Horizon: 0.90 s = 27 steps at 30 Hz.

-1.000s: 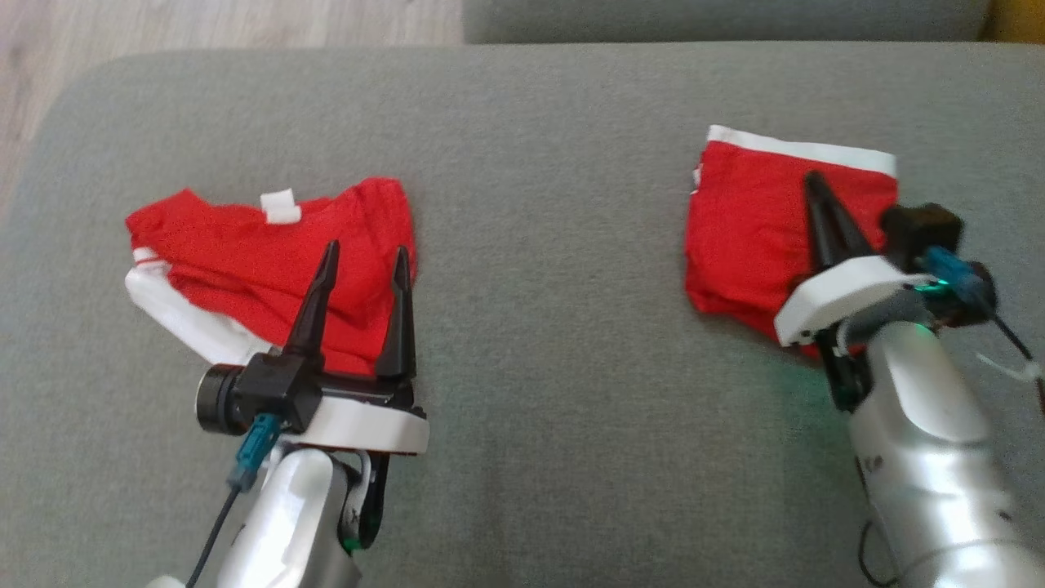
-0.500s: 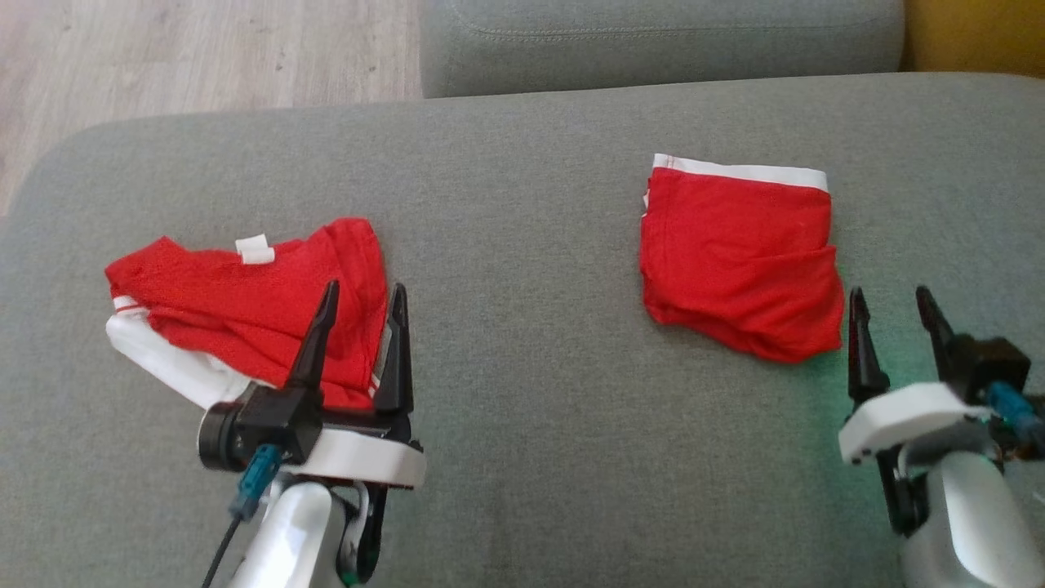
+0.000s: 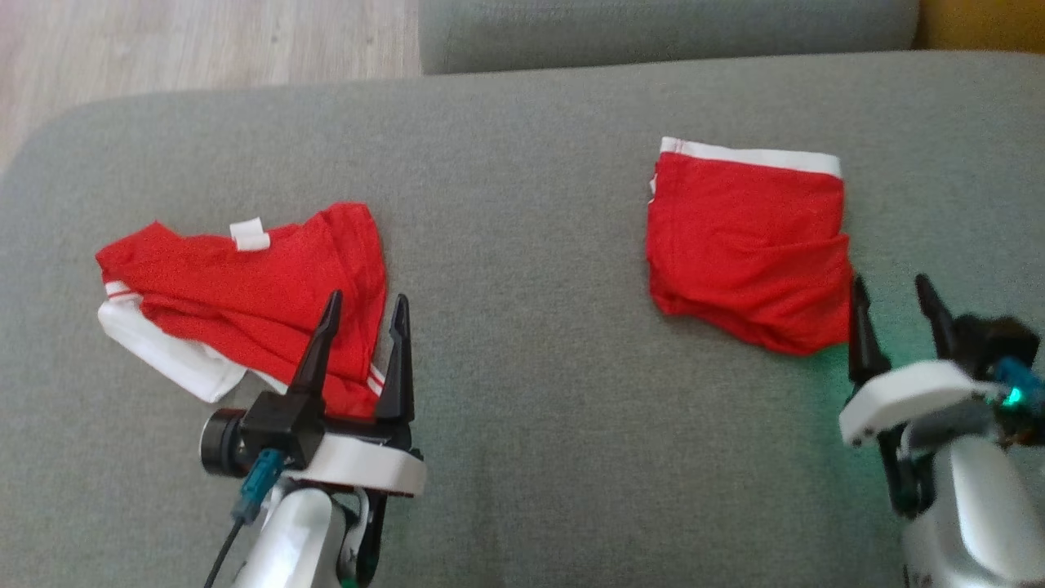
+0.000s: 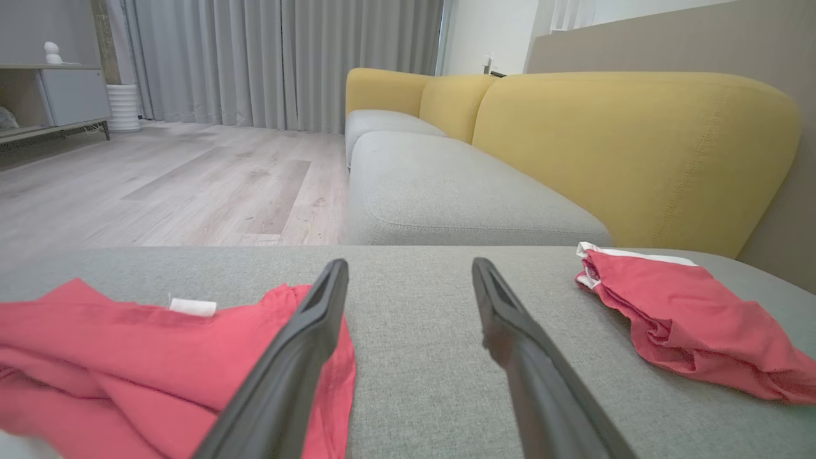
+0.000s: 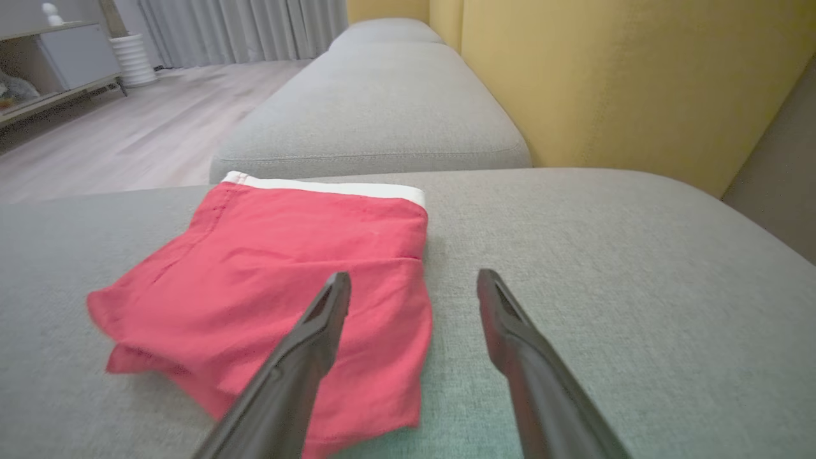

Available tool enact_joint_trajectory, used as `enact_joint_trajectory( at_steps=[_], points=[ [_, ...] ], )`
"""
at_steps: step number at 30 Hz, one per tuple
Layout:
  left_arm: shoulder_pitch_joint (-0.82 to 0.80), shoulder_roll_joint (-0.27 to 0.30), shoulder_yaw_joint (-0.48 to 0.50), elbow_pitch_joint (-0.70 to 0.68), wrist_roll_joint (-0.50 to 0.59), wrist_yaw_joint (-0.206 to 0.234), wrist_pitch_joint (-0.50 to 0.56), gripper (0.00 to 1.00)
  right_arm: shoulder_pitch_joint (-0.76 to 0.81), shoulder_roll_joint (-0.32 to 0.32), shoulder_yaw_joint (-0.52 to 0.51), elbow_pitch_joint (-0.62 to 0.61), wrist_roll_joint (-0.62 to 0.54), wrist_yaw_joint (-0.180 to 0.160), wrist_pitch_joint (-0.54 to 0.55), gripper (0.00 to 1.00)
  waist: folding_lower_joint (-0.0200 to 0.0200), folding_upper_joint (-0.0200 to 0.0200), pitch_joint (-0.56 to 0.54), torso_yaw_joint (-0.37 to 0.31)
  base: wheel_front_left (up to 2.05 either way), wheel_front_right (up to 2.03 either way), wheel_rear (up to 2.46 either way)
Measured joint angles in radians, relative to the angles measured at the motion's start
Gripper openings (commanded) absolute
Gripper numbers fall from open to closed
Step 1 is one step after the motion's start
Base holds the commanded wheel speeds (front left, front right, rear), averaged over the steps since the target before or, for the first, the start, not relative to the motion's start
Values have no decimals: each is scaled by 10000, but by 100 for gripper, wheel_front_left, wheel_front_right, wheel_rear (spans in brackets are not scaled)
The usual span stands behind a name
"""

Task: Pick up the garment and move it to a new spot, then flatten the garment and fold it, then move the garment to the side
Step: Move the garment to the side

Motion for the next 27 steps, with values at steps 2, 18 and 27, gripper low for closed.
enact_joint_trajectory(
  at_steps=[2,18,27],
  points=[
    [-89,-2,-52,0,2,0,-2,100,-435,-2,-176,245,35,0,290,100,0,0,192,64,0,0,0],
    [-790,-6,-301,75,6,-86,-2,100,-3215,-293,-1258,3739,-203,0,1801,100,1,0,1158,877,0,0,0],
    [-785,-6,-280,121,6,-81,0,100,-3611,-842,42,4543,-288,0,1708,0,0,0,871,718,0,0,0]
  ],
)
